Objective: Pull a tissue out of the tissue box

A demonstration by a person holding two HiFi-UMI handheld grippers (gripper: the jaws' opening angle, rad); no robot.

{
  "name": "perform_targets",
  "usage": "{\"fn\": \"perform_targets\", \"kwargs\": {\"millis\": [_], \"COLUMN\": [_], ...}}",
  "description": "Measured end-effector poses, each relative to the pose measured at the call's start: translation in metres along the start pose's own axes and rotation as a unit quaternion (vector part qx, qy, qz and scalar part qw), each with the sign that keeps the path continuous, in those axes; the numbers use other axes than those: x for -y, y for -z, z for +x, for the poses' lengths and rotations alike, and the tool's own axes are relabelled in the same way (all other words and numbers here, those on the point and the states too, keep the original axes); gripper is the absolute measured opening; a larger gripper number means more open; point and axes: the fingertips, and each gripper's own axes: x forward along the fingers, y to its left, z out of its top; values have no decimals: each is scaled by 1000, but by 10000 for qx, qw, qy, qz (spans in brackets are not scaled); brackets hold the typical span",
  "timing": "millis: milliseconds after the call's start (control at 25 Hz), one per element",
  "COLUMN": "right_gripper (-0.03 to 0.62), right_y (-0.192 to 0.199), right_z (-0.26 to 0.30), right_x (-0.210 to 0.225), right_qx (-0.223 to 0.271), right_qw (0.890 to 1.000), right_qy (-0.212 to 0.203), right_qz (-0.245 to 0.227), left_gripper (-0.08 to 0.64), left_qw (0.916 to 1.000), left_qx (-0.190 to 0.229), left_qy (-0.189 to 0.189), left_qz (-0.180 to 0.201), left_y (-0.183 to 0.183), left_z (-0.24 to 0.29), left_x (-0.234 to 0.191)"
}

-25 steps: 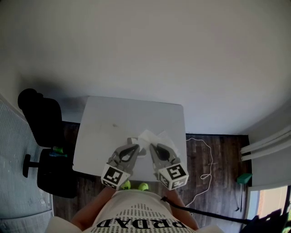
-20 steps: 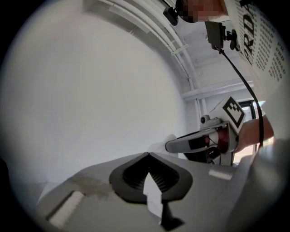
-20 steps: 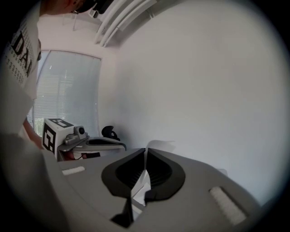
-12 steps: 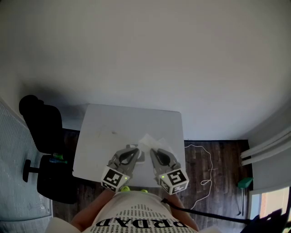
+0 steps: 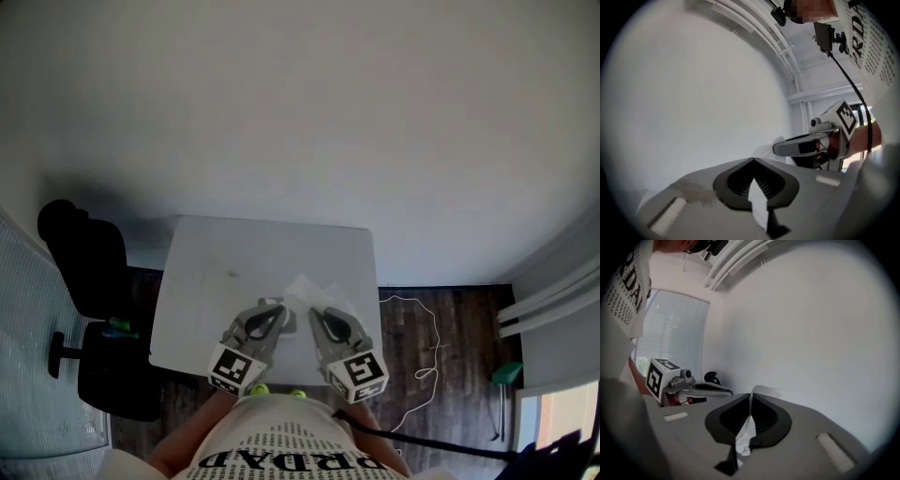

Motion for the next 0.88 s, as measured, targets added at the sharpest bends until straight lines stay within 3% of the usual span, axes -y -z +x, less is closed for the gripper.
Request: {"fn": "perform_targets", "kwargs": {"millis": [880], "right_gripper": [9], "right_y": [5], "right_z": [1], "right_x": [-5], "right_qx": [-88], "right_qw": [10000], "right_qy": [5], "right_qz": [-43], "left_gripper": [-3], "left_qw": [10000], "left_qx": [-5], "left_qy": [-39], "left_qz": [-32], "left_y": [1], "left_z": [-7], "left_x": [0]}}
